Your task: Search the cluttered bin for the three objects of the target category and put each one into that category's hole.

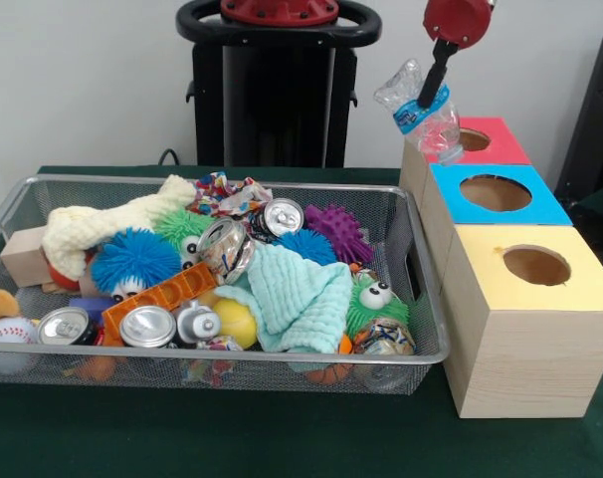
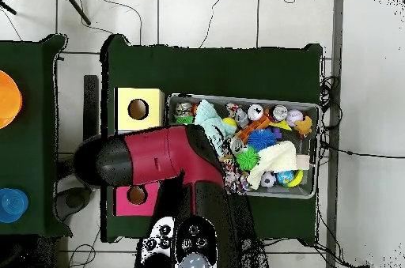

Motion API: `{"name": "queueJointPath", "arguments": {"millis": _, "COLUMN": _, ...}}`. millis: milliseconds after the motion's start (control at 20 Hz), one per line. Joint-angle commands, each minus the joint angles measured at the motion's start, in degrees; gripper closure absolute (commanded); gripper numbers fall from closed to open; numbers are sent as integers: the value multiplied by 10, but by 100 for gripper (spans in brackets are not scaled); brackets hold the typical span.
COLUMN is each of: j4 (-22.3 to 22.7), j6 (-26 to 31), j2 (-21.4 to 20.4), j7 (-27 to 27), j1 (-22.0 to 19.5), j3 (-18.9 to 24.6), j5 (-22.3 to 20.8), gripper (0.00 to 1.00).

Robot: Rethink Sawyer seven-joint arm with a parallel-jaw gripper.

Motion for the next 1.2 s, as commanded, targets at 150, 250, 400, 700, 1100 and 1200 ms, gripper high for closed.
{"name": "queueJointPath", "arguments": {"millis": 150, "j4": -6, "j6": 5, "j2": 42, "j7": 202, "j1": 31, "j3": -10, "j5": 16, "gripper": 100}}
{"name": "queueJointPath", "arguments": {"millis": 250, "j4": -12, "j6": 5, "j2": 49, "j7": 205, "j1": 38, "j3": -13, "j5": 18, "gripper": 100}}
{"name": "queueJointPath", "arguments": {"millis": 400, "j4": -14, "j6": 1, "j2": 54, "j7": 210, "j1": 48, "j3": -21, "j5": 19, "gripper": 100}}
{"name": "queueJointPath", "arguments": {"millis": 700, "j4": -35, "j6": -12, "j2": 85, "j7": 249, "j1": 82, "j3": -39, "j5": 12, "gripper": 100}}
{"name": "queueJointPath", "arguments": {"millis": 1100, "j4": -54, "j6": -55, "j2": 138, "j7": 302, "j1": 117, "j3": -58, "j5": 0, "gripper": 100}}
{"name": "queueJointPath", "arguments": {"millis": 1200, "j4": -55, "j6": -59, "j2": 143, "j7": 307, "j1": 122, "j3": -61, "j5": -2, "gripper": 100}}
